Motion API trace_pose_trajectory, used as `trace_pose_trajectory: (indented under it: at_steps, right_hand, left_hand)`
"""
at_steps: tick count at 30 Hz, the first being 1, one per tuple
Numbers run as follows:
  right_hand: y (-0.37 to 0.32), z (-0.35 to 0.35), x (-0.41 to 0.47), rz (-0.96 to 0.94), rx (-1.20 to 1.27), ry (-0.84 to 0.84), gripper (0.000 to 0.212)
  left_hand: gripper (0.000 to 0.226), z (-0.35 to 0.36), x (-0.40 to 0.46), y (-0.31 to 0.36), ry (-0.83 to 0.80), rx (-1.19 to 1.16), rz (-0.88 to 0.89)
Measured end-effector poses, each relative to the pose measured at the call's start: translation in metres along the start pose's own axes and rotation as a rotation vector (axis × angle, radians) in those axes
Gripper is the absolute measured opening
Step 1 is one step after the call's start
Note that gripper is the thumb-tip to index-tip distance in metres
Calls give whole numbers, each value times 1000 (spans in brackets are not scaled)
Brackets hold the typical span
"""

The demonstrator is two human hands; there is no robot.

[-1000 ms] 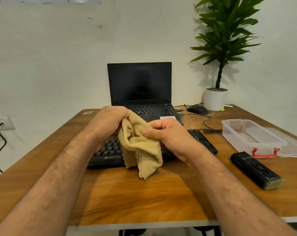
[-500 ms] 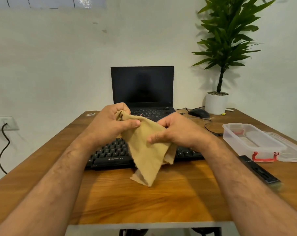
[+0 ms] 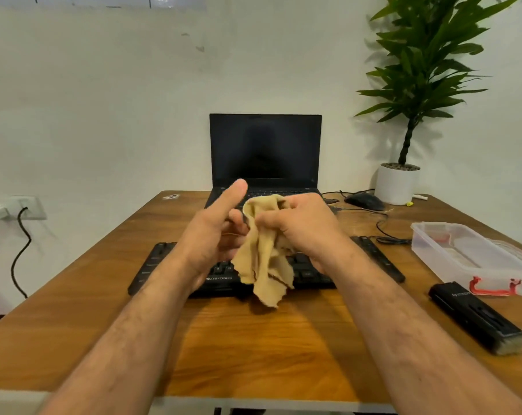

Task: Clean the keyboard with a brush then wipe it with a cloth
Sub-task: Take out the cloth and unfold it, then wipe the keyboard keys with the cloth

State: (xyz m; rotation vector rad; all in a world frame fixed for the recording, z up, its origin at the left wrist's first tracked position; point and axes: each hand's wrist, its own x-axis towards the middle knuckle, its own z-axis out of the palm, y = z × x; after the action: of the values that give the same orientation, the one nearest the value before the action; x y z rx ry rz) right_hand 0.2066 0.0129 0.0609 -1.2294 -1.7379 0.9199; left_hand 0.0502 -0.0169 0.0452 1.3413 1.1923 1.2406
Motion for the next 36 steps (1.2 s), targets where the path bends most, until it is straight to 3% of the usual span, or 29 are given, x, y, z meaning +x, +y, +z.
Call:
trace_pose_trajectory:
  at_steps: [4, 7, 9, 12, 16, 18, 20, 22, 24, 27, 32, 34, 36]
  right_hand:
    - [-19, 9, -3, -174, -180, -271, 16]
    - [-23, 18, 11, -240, -76, -179, 34]
    - [-23, 27, 28, -249, -19, -53, 32]
    - [-23, 47, 49, -289, -196, -119, 48]
    - [-16, 74, 68, -235, -184, -179, 64]
    - [-8, 82, 75, -191, -185, -191, 63]
    - [0, 93, 83, -166, -234, -142, 50]
    - [8, 104, 89, -132, -221, 28, 42]
    - [14, 113, 92, -74, -7, 169, 45]
    - [20, 130, 94, 18, 340, 171, 46]
    - [17, 144, 85, -11, 579, -33, 16]
    - [11, 142, 82, 9, 568, -94, 28]
    - [4, 141, 79, 44, 338, -121, 56]
  left_hand:
    - [48, -15, 7, -5, -11, 30, 75]
    - [41, -36, 22, -17, 157, -223, 14]
    - [39, -50, 30, -18, 198, -387, 58]
    - [41, -74, 38, -19, 146, -468, 109]
    - [53, -96, 46, -35, 116, -503, 94]
    - [48, -99, 48, -45, 146, -433, 121]
    - [35, -104, 53, -54, 357, -157, 179]
    - [26, -108, 54, -57, 648, 184, 272]
    - [28, -105, 48, -53, 745, 322, 354]
    - [37, -95, 40, -50, 552, 248, 191]
    - [49, -101, 45, -49, 375, -158, -8]
    - [47, -103, 46, -48, 330, -283, -14]
    - [41, -101, 46, -48, 306, -385, -13]
